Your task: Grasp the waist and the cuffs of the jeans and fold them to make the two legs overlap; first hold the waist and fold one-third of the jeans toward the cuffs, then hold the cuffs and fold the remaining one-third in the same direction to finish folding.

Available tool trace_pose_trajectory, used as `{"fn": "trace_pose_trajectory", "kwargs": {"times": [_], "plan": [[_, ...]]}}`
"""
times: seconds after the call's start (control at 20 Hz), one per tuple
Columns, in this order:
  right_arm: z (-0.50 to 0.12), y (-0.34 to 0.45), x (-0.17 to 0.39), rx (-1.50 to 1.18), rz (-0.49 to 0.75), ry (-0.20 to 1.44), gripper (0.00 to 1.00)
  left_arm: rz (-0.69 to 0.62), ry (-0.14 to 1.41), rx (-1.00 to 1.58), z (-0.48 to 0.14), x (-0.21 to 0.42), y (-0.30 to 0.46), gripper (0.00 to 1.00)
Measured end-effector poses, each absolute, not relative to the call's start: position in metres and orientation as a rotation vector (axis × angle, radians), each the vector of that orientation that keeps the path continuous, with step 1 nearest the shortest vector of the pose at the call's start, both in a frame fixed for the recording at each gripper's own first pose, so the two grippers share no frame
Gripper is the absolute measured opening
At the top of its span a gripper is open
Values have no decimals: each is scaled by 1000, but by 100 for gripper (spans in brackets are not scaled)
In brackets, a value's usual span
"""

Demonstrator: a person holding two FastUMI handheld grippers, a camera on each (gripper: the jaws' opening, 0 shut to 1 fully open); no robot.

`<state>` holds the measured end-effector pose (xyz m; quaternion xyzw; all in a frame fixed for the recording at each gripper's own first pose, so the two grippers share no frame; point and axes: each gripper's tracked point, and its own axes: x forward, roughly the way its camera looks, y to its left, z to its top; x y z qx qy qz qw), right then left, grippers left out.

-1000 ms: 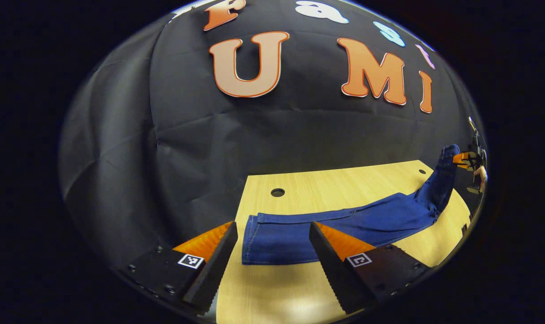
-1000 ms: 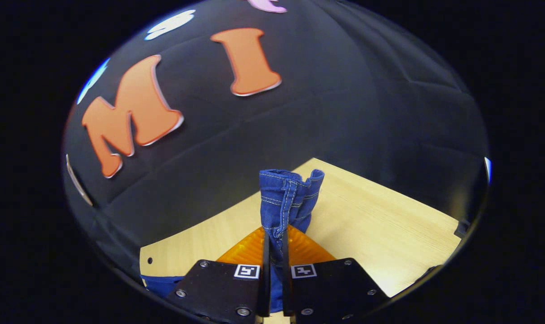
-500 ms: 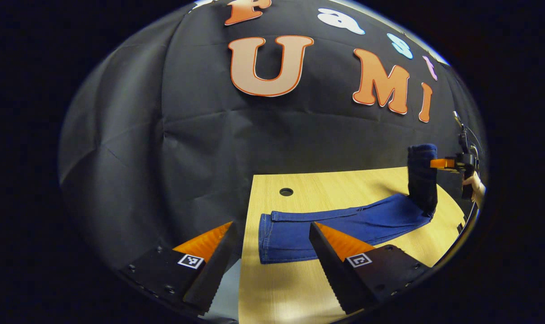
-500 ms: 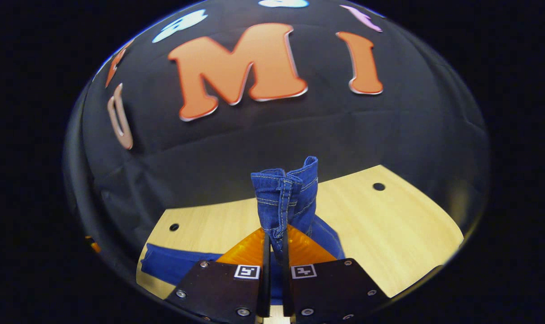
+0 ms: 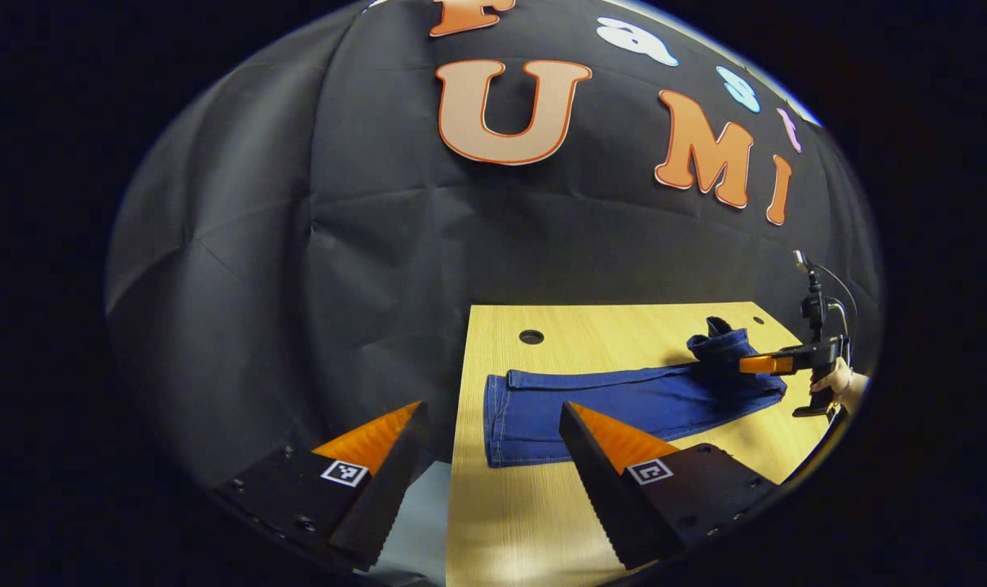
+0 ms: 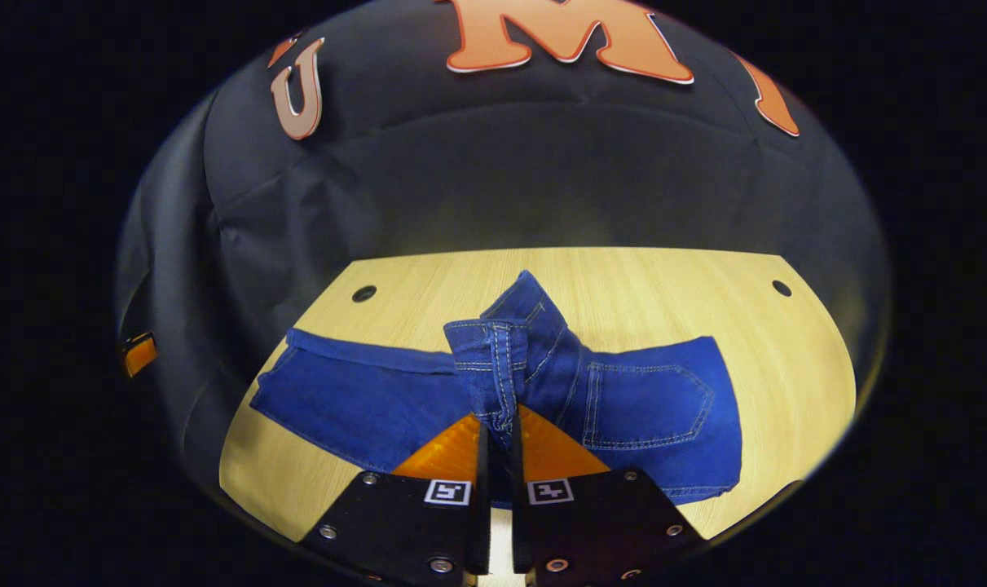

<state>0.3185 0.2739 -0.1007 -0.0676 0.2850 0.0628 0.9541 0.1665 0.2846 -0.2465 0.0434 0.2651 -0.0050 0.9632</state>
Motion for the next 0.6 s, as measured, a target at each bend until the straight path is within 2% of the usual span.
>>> {"fn": "trace_pose_trajectory", "kwargs": {"times": [0.2,0.45,0.5,0.6], "plan": [[-129,277,320,-143,115,647,11,-17,554,79,-256,167,282,99],[-138,277,318,-162,148,670,23,-17,579,21,-272,166,275,99],[-141,283,315,-156,176,681,21,-13,582,10,-274,166,274,99],[-144,301,302,-99,246,723,55,2,589,-16,-276,167,271,98]]}}
